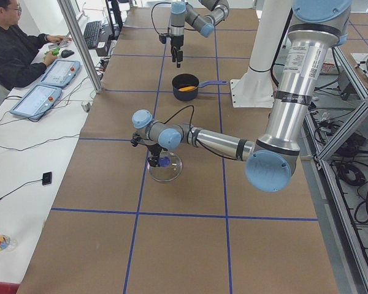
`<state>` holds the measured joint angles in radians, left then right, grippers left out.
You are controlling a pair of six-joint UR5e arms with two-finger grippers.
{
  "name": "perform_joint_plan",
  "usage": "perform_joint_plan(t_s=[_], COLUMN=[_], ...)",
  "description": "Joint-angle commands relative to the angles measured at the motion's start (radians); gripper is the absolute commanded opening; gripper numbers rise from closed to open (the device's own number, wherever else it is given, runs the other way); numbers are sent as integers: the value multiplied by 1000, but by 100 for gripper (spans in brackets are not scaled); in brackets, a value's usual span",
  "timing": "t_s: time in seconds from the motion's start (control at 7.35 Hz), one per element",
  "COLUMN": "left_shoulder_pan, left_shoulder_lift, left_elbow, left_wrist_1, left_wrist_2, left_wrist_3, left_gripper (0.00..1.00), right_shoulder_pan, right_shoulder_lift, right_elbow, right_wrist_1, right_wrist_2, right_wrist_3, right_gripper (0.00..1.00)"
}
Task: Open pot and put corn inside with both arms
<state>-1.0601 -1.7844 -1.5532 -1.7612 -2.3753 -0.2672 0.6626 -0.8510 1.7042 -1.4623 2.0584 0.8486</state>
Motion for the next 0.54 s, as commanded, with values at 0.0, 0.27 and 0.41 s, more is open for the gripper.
perform_joint_plan(t_s=[0.0,0.27,0.41], left_shoulder_pan=[-73,-142,-178], left_shoulder_lift=[-7,-7,-6], left_elbow=[-51,-53,-54], left_wrist_1=[11,11,11], left_wrist_2=[1,-1,-1], left_wrist_3=[8,12,82], left_gripper=[100,100,100], right_shoulder_pan=[56,179,227], right_shoulder_lift=[-55,-146,-195], right_elbow=[9,9,9], right_wrist_1=[31,72,82], right_wrist_2=[6,108,158], right_wrist_3=[0,-52,-139], right_gripper=[100,100,100])
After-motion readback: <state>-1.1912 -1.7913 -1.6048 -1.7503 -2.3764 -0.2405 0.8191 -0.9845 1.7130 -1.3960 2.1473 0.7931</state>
